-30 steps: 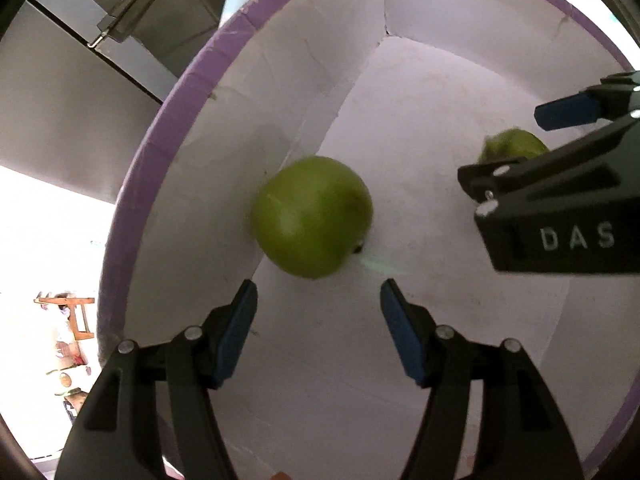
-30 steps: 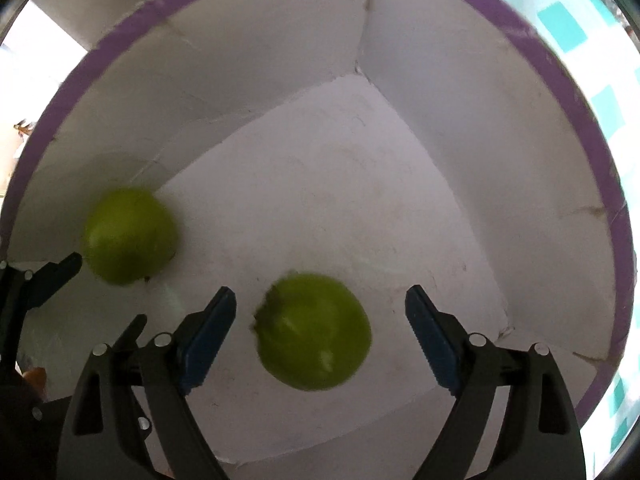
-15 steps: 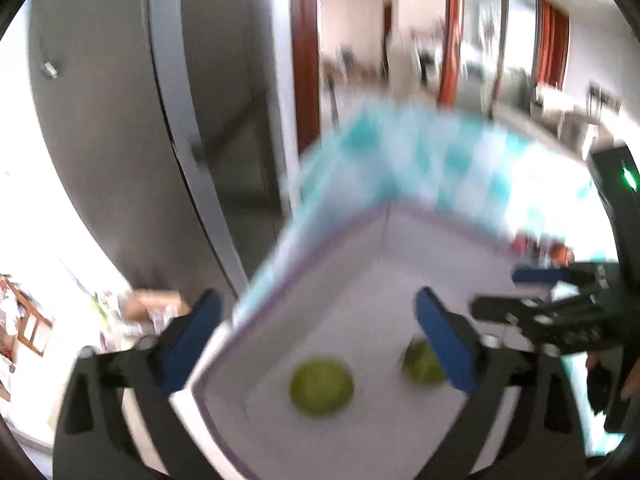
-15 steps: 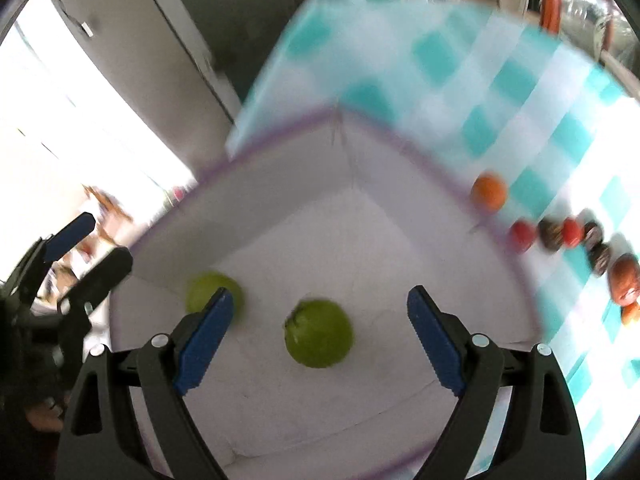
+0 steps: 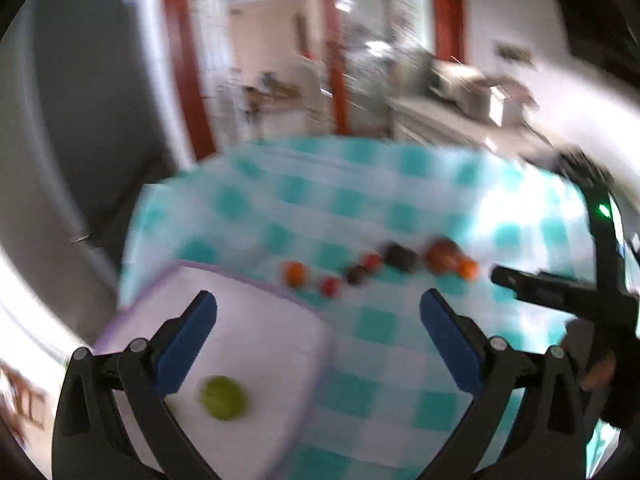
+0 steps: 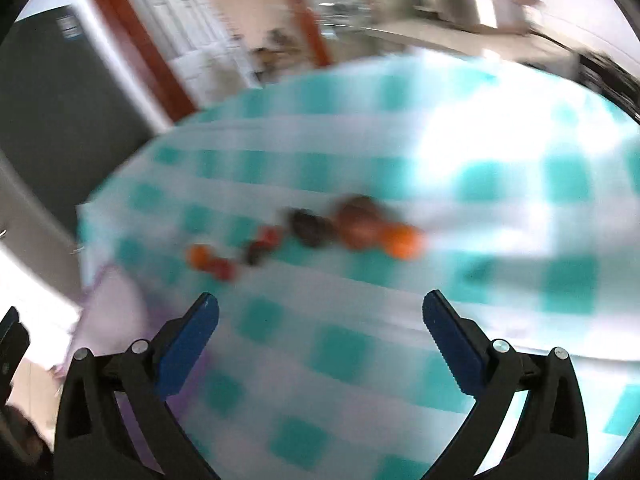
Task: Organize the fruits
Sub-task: 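Carry both green tomatoes into the white box and open both tools, then grasp the red apple with the left tool while the right tool grasps the tangerine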
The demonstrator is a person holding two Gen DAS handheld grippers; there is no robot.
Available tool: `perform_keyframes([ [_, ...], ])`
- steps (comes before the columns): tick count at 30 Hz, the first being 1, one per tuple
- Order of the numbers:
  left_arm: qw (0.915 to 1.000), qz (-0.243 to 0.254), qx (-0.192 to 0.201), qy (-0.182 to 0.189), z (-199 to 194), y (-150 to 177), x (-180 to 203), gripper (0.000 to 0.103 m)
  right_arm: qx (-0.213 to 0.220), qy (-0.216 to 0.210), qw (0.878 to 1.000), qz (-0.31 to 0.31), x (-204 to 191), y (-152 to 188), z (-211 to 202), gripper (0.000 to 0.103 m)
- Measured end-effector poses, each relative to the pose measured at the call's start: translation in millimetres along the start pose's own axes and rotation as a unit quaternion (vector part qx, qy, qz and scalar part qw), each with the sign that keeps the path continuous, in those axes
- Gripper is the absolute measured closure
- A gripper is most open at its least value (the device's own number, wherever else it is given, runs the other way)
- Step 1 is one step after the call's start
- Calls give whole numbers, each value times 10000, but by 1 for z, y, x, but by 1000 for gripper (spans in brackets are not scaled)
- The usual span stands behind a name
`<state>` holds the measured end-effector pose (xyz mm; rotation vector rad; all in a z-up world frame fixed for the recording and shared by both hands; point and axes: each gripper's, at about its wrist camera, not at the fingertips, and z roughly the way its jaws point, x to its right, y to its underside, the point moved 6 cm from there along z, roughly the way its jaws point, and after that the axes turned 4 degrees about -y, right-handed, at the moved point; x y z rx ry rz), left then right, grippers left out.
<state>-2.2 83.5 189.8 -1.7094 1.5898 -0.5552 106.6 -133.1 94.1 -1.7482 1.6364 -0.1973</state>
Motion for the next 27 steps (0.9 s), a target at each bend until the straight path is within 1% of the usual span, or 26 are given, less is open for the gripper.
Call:
perform_keyframes([
  [1,9997,166,-130,144,11,4,18,1,17,112,9999,-47,15,2,3,4],
  [2,9982,340,-324,374,24,16,39,1,11,173,9998,-134,18,6,13,4],
  [4,9944,520,-622,683,44,33,67,1,-43,242,9988,-413,34,5,24,4],
  [5,9924,602,-752,769,56,44,69,1,-147,315,9976,-598,36,3,31,4],
  [6,9901,717,-885,824,66,52,78,1,-245,357,9965,-717,36,1,37,4],
  [8,9866,894,-1031,896,86,64,90,1,-476,378,9942,-882,42,-5,57,5],
  [10,9840,1013,-1114,951,97,69,96,1,-644,489,9919,-976,52,-13,76,7],
  [12,9820,1038,-1222,1003,107,74,98,1,-809,529,9890,-1122,48,-21,99,10],
  [13,9813,1036,-1258,1023,109,74,95,1,-919,593,9861,-1248,49,-22,114,13],
  [14,9805,1047,-1317,1019,114,76,93,1,-1021,668,9834,-1344,50,-21,126,21],
  [16,9784,1062,-1471,991,123,80,89,1,-1243,756,9774,-1536,52,-17,151,28],
  [18,9751,1027,-1701,991,137,87,83,1,-1247,828,9724,-1793,49,-16,161,27],
  [22,9710,874,-1951,1074,159,90,79,15,-1111,798,9676,-2121,38,-18,170,27],
  [24,9688,782,-2047,1154,173,89,82,19,-1047,715,9625,-2398,30,-17,170,37],
  [25,9688,729,-2052,1182,179,87,84,25,-1116,556,9626,-2404,27,-14,169,50],
  [26,9691,599,-2053,1228,189,82,88,32,-1130,574,9628,-2386,28,-12,166,61],
  [27,9688,496,-2070,1266,195,80,90,34,-1138,603,9632,-2357,30,-10,162,62],
])
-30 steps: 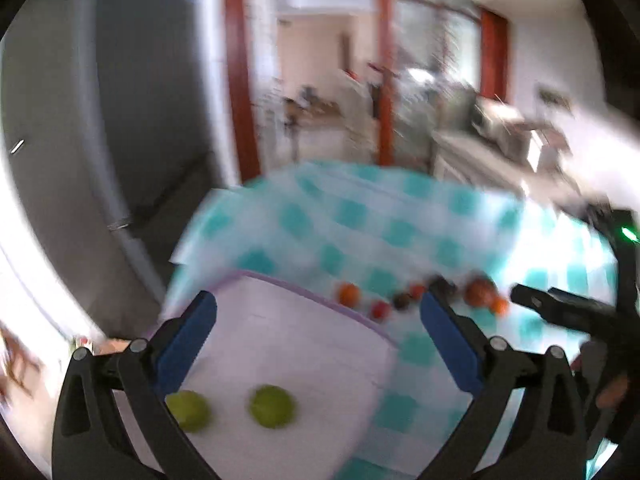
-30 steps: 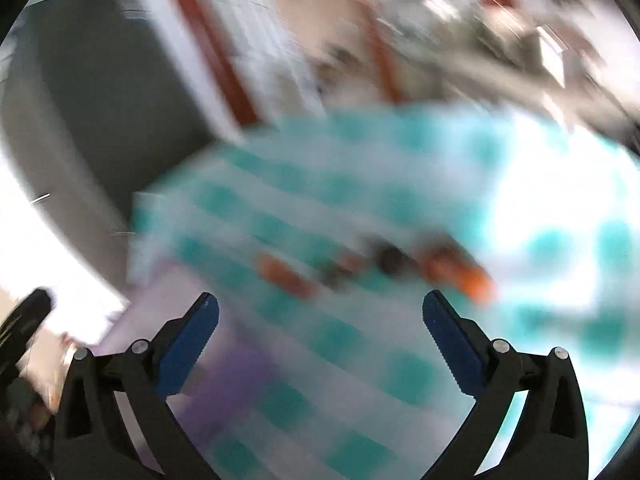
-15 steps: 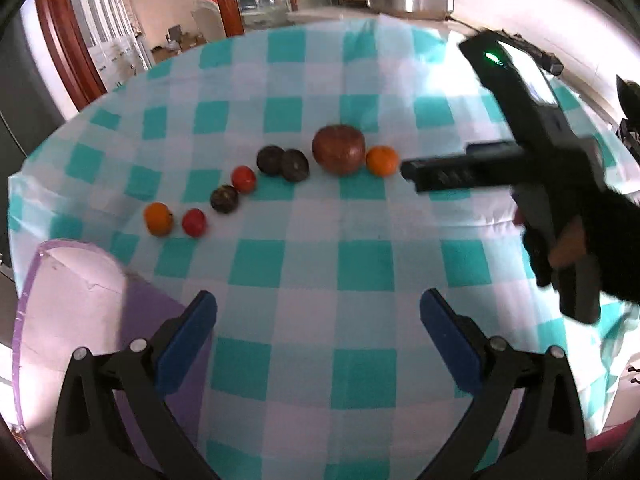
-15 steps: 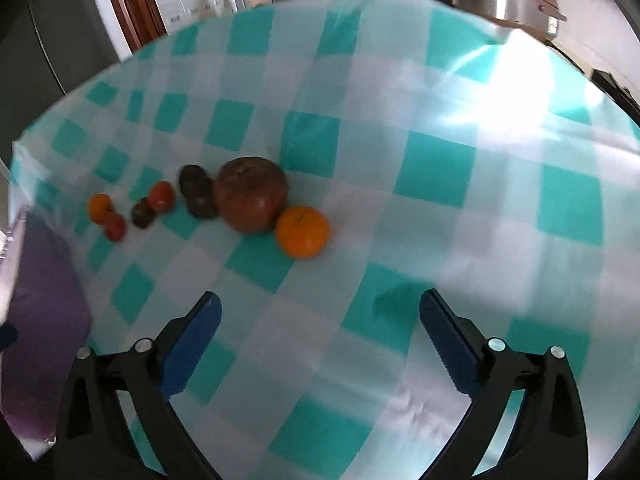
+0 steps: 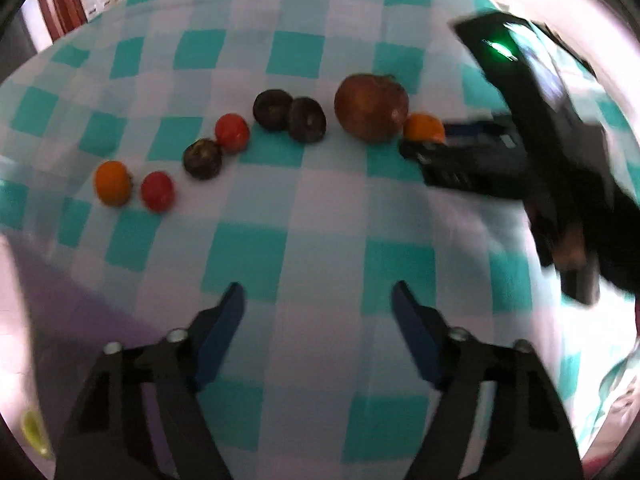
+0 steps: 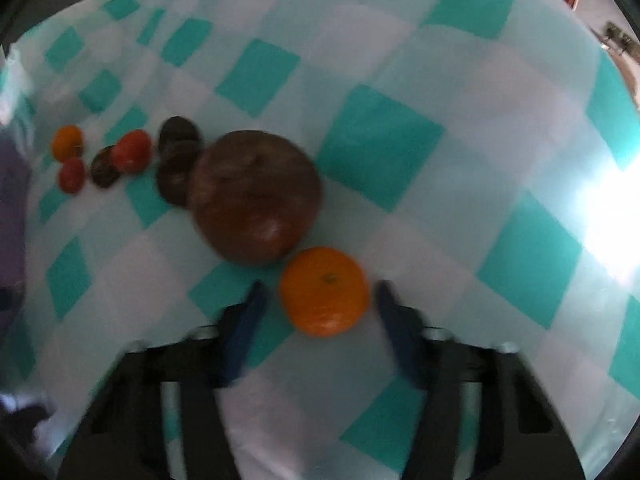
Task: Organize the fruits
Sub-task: 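Grasp the red apple with the left tool while the right tool grasps the tangerine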
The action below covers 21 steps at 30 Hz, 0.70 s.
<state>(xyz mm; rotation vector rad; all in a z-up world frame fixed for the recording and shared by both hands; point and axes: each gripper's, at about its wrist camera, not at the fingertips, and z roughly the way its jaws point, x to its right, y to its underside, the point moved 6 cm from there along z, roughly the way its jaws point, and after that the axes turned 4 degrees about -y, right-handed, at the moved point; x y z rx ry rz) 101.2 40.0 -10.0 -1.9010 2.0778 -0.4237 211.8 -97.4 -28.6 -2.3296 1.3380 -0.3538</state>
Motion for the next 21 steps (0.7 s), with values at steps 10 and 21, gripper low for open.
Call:
perform_keyframes([
  [10,9893,-1243,300,707,57,-88,32,35,251,293,9905,1318,28,90,-76,62],
  [21,9955,-701,544,-331,87,-125,61,38,402,204,9852,1656,19,117,-110,62],
])
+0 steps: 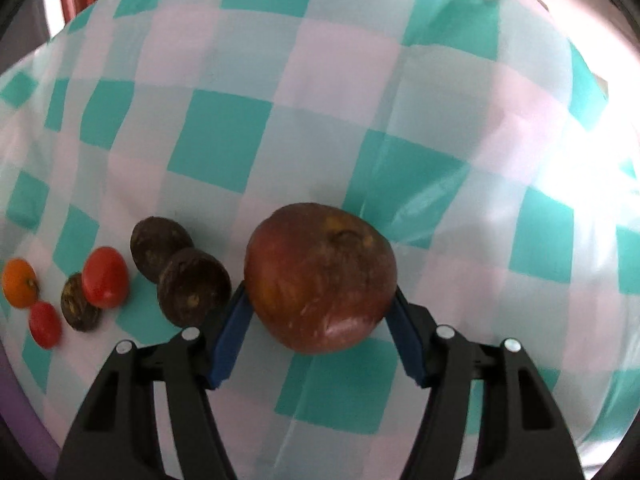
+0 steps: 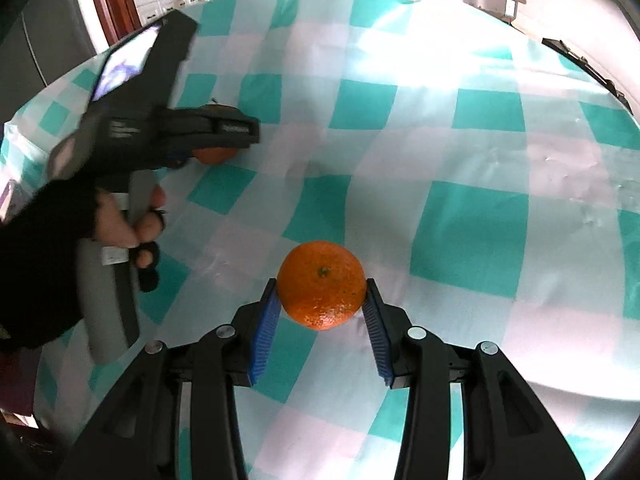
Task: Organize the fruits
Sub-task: 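Grasp the red apple with the left tool while the right tool grasps the tangerine, then lower the apple and tangerine into the box and open both tools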
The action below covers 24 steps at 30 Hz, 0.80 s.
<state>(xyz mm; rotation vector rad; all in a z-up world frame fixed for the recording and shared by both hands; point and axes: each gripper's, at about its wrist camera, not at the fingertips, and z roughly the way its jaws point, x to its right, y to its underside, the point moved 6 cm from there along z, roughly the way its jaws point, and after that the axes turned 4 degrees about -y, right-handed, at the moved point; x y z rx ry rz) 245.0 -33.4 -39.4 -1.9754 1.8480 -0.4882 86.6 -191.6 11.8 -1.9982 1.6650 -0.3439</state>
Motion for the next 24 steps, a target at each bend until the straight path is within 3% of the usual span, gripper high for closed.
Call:
perform_keyframes([
  [7,9994,280,-18,204,-28,38,-5,39,-146,-228,9996,75,-2,24,-10,62],
  [17,9979,503,-330,241,-95,136,-24,39,-566,-662,9958,-285,-25,61,-10,62],
  [20,9975,614,-250,228,-125,157,-25,39,-578,-730,9946,-452,-32,62,-15,62],
  [24,9977,613,73,284,-167,154,-42,39,-465,-873,9935,-571,-46,52,-31,62],
])
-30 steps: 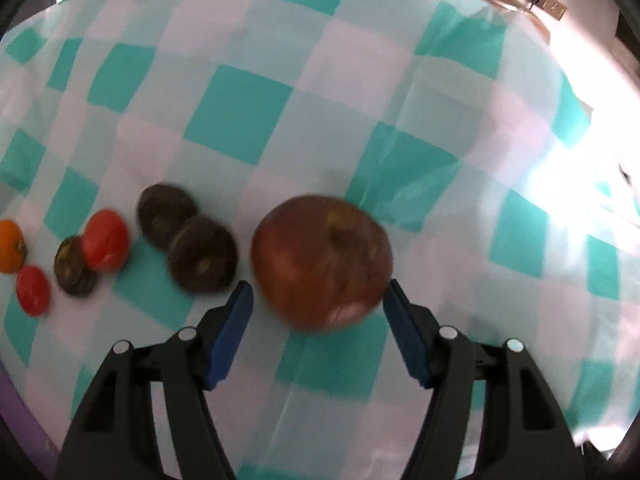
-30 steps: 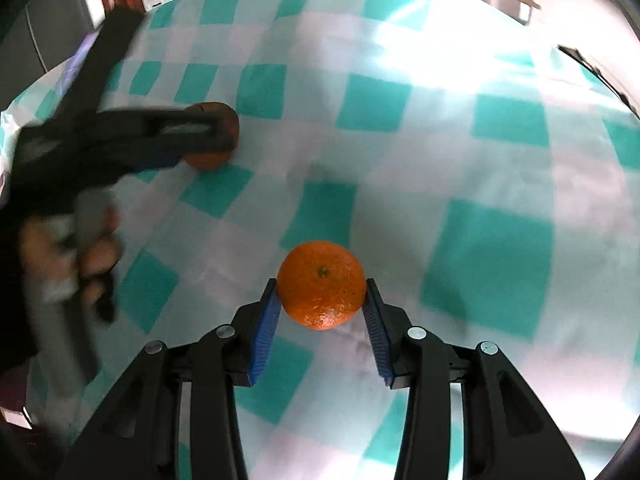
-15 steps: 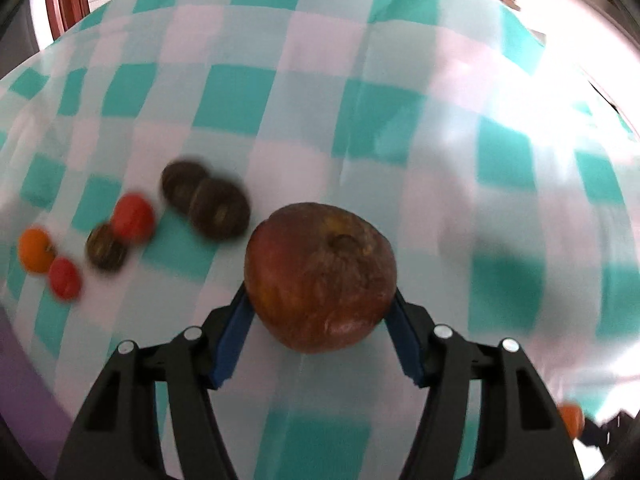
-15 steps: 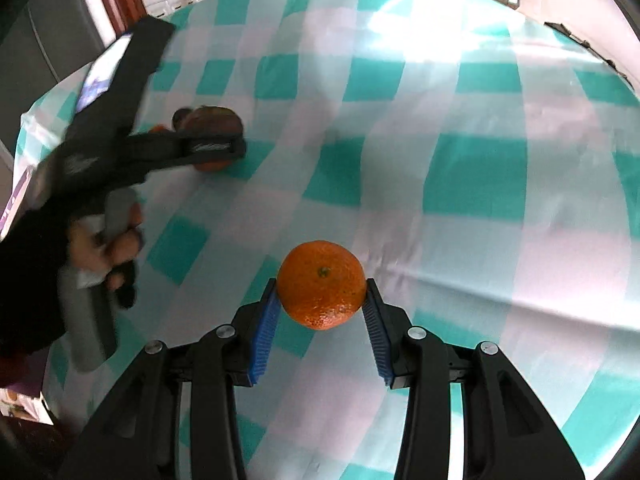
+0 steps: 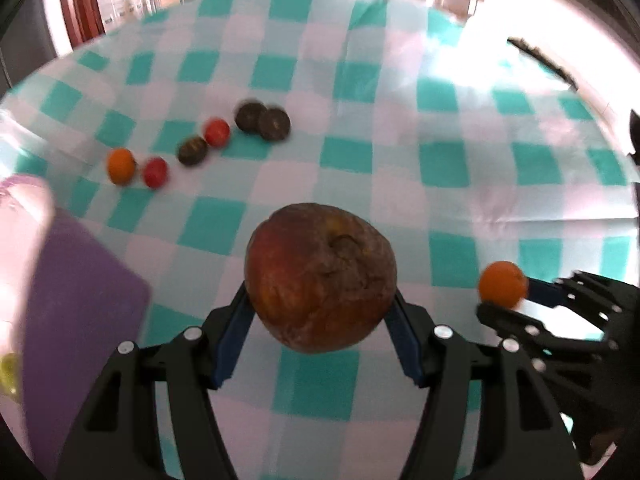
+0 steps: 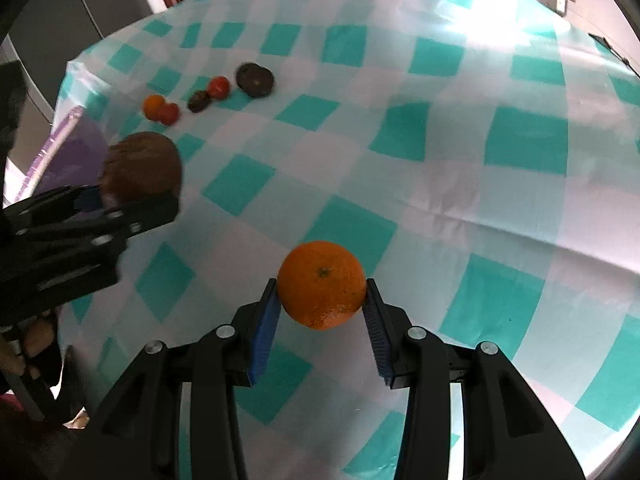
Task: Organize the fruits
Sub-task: 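Lower the apple and tangerine into the box and open both tools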
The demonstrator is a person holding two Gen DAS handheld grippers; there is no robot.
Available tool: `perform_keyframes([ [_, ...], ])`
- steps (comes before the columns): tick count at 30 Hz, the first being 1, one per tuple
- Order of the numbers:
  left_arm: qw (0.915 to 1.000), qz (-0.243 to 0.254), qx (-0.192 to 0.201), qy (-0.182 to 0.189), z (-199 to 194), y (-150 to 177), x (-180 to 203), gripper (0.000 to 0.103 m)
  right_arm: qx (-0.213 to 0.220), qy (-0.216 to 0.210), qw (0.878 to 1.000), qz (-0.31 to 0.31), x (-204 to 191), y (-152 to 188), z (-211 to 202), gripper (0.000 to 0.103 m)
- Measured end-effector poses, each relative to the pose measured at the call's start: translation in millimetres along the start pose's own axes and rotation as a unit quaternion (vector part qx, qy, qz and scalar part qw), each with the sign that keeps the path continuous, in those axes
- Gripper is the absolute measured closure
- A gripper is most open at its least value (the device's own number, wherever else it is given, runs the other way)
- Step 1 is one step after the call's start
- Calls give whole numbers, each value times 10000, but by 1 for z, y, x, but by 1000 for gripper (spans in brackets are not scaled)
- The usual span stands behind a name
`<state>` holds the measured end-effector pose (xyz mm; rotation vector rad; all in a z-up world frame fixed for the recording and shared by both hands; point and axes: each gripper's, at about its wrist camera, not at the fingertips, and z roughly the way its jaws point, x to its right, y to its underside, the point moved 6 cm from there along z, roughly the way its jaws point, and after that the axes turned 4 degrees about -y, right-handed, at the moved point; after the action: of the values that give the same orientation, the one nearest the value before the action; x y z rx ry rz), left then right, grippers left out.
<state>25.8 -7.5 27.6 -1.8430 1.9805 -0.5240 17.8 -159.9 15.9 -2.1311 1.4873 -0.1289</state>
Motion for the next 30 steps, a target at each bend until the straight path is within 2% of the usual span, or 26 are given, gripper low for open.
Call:
perform_keyframes([
  [4,9981,-393,468,-3,-57,-13,-32,39,186,-262,9988,-357,-36,-23,-11,62],
  [8,9924,-852,873,-141,-103,-17,-78,39,412,-604,9936,-861,-94,-58,-20,62],
  [12,9864,-1171,1091,-386,-138,-12,-131,39,592,-933,9882,-1064,-146,-89,-29,62],
  [16,9791,-1518,1137,-729,-160,-1,-195,39,637,-1286,9823,-1203,-202,-112,-28,62],
  [19,9773,-1606,1042,-911,-164,11,-229,39,485,-1464,9795,-1299,-243,-123,-22,62],
  [21,9761,-1722,897,-980,-161,21,-250,39,342,-1516,9793,-1299,-257,-125,-16,62],
  [26,9768,-1821,314,-1082,-139,43,-292,39,-170,-1340,9797,-1478,-296,-133,16,61],
  [30,9739,-1970,-184,-1113,-112,53,-313,39,-686,-1159,9807,-1414,-317,-139,50,61],
])
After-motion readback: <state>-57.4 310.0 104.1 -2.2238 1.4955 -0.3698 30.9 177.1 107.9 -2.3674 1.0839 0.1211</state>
